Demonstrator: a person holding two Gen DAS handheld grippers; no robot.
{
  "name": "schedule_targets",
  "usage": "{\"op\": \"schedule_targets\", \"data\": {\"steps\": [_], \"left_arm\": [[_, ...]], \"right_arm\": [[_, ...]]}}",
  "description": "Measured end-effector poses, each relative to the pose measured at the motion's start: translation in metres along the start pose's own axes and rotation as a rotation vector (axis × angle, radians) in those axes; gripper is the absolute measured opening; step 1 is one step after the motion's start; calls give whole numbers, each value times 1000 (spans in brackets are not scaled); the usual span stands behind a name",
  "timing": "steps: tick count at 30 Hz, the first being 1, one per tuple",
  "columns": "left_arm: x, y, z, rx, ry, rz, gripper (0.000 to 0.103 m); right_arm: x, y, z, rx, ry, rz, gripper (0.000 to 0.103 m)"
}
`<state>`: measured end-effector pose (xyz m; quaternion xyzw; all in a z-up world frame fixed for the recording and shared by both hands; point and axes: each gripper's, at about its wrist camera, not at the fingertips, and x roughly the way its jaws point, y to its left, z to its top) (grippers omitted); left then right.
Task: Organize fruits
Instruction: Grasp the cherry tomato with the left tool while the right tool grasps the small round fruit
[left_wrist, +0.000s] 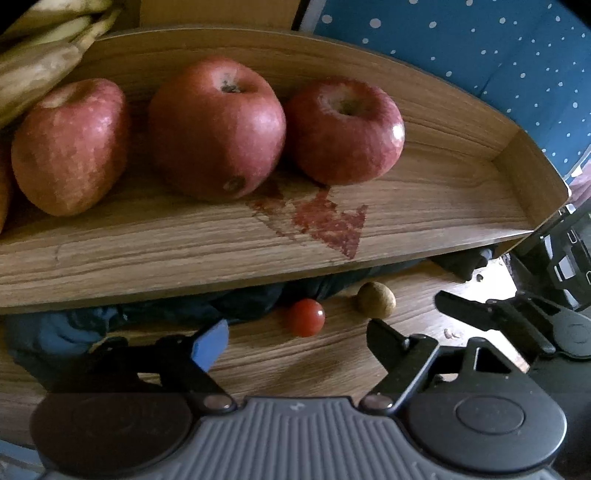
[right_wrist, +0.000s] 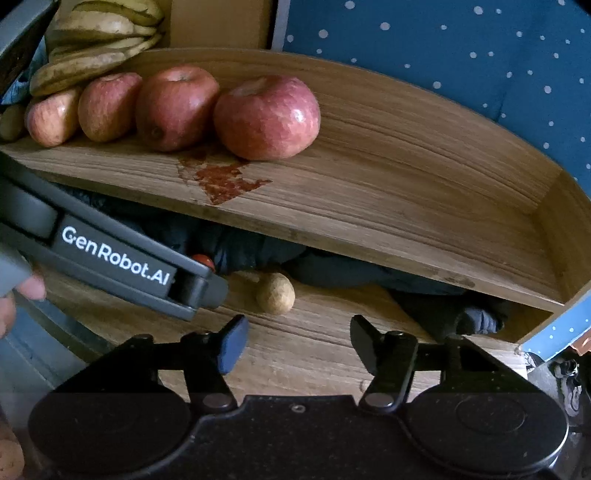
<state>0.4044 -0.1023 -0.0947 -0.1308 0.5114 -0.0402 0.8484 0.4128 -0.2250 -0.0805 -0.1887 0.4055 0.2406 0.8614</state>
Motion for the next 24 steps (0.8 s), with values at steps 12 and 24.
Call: {"op": "schedule_targets", "data": {"steps": [12, 24], "left_arm": [[7, -2, 4, -12, 17, -8, 61], [9, 2, 6, -21, 9, -3, 45]], "right_arm": [[11, 5, 2, -29, -17, 18, 48], [11, 4, 1, -38, -17, 34, 41]]}}
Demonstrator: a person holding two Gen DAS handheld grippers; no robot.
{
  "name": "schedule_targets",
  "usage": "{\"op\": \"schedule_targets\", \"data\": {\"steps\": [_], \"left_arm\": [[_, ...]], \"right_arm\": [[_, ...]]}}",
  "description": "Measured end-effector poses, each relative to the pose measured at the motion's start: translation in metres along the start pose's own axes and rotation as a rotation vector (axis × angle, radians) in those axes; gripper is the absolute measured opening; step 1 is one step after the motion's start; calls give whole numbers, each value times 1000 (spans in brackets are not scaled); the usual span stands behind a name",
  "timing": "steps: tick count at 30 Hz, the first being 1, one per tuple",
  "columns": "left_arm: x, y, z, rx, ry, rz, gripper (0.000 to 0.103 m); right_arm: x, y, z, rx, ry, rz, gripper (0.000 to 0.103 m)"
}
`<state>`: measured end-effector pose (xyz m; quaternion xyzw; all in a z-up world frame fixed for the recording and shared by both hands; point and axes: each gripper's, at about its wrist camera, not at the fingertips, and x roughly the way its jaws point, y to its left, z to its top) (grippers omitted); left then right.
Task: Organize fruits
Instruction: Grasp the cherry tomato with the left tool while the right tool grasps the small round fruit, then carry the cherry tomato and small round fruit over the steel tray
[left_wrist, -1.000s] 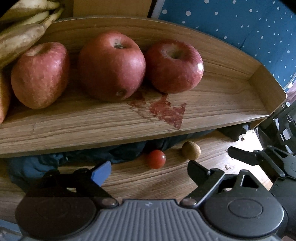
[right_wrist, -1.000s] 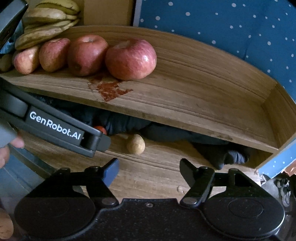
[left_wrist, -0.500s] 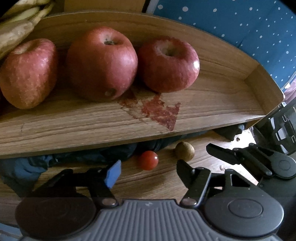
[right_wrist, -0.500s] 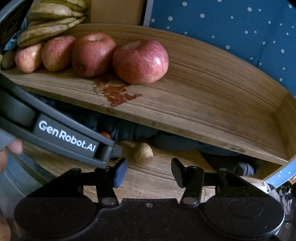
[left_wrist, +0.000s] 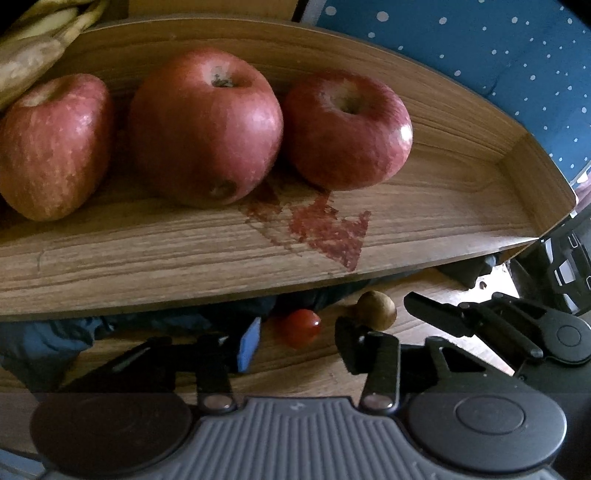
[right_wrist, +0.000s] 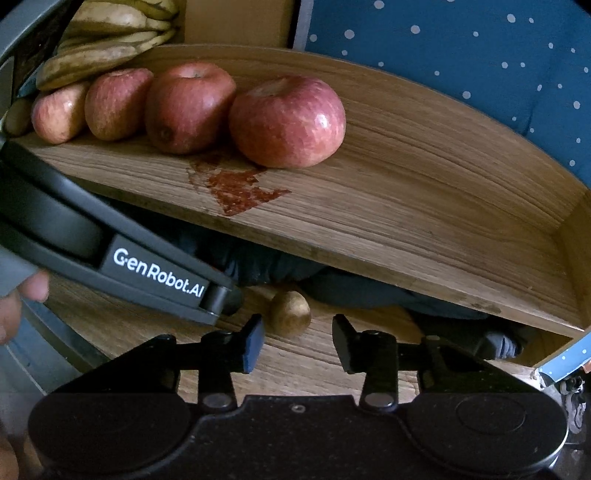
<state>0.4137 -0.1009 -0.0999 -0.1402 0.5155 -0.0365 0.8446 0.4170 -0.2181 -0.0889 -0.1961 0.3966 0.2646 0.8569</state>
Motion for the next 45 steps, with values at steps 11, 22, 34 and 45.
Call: {"op": "schedule_targets", "data": {"steps": [11, 22, 34, 45], "left_arm": [[-4, 9, -2, -14, -5, -44, 28], [-10, 15, -5, -20, -10, -47, 26], [-31, 19, -16, -14, -31, -38, 26], [-57, 25, -29, -32, -66, -25, 26]], "right_arm": [[2, -1, 0, -6, 3, 15, 32], [-1, -2, 1, -4, -7, 27, 27], [-24, 0, 2, -18, -28, 39, 27], [-55, 17, -4, -37, -52, 67, 27]]}}
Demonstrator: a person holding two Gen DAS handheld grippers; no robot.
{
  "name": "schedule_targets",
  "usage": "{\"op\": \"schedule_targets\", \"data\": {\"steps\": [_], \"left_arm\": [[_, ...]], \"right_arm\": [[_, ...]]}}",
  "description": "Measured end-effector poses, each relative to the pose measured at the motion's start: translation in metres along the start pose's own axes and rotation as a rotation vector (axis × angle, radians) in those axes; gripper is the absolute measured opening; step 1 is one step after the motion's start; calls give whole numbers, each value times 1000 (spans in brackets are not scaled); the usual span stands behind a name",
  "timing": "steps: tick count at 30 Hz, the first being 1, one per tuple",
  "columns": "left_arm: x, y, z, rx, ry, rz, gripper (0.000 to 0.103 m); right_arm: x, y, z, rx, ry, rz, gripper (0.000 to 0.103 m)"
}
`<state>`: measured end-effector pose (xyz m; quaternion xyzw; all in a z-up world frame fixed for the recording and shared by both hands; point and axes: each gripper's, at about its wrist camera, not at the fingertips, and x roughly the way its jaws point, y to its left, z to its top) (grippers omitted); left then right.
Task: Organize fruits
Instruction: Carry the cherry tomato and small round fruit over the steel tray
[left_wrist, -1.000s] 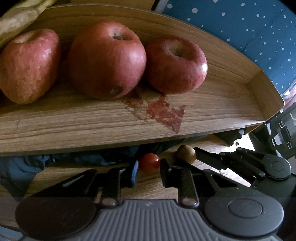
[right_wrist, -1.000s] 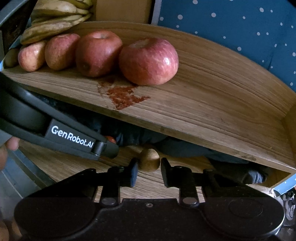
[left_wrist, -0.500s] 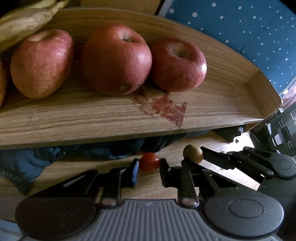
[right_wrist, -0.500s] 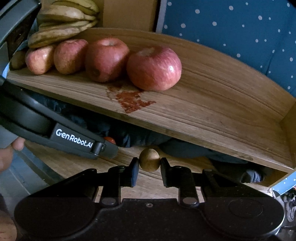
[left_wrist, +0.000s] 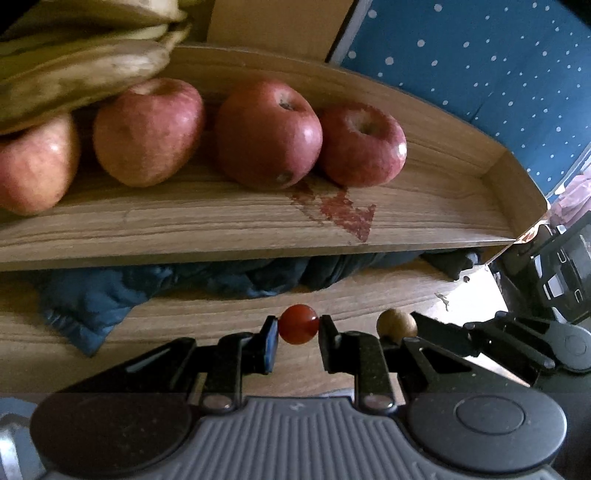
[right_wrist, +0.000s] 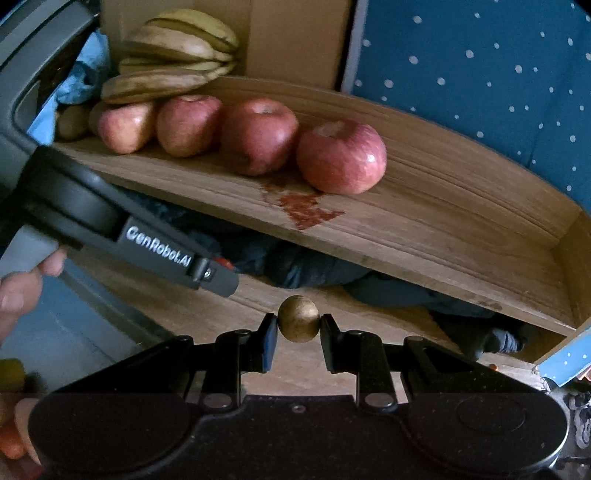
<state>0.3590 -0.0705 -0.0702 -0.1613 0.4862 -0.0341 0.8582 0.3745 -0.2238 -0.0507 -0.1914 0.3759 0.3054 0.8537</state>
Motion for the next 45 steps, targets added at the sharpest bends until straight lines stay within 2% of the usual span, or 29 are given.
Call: {"op": "schedule_targets", "data": {"steps": [17, 25, 45], "left_arm": [[-32, 4, -41, -8, 14, 32, 26], [-37, 3, -51, -22, 25, 39, 26], [-40, 6, -64, -24, 55, 57, 26]], "right_arm": [[-31, 32, -24, -24, -3, 89, 27], [-39, 44, -37, -31, 8, 126, 27], [-46, 50, -50, -30, 21, 138, 27]]}}
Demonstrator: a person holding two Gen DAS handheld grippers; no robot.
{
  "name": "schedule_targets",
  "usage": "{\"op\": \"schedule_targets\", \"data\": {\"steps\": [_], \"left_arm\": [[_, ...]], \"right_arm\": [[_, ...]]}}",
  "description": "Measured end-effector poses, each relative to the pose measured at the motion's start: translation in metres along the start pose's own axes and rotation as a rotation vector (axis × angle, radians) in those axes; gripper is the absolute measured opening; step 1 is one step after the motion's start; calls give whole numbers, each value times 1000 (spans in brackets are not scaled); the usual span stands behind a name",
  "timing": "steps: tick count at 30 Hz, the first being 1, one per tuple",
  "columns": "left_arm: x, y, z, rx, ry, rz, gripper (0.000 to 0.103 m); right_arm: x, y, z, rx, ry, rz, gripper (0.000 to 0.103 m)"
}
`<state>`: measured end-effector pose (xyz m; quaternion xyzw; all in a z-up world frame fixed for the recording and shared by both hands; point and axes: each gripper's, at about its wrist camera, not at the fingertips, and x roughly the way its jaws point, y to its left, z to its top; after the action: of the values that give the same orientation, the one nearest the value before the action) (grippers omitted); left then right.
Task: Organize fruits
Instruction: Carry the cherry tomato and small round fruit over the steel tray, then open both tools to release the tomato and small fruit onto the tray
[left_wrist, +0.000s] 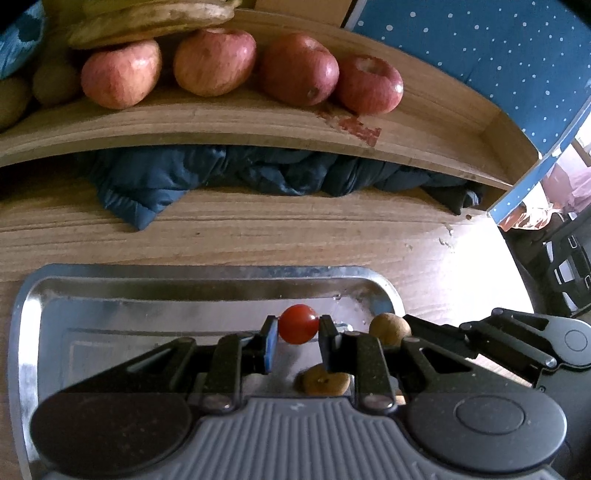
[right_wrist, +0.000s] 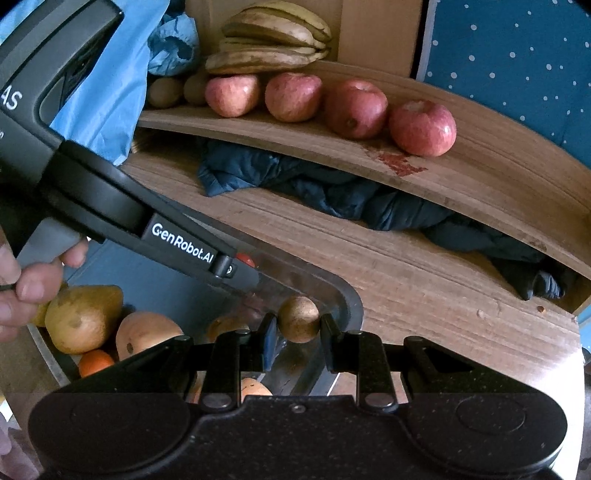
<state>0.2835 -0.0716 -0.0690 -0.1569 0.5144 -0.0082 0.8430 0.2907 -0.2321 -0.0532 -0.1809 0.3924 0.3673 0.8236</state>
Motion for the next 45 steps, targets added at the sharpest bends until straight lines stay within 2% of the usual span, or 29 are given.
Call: {"op": "schedule_targets", "data": {"steps": [18, 32, 45], "left_arm": [[-11, 13, -6, -15, 4, 19, 26], [-28, 43, -14, -96, -9, 75, 26], [-32, 60, -22, -156, 14, 114, 26]], "right_arm": [[-5, 13, 2, -22, -6, 17, 27], [6, 36, 18, -96, -9, 95, 27], [24, 51, 27, -155, 23, 161, 27]]}}
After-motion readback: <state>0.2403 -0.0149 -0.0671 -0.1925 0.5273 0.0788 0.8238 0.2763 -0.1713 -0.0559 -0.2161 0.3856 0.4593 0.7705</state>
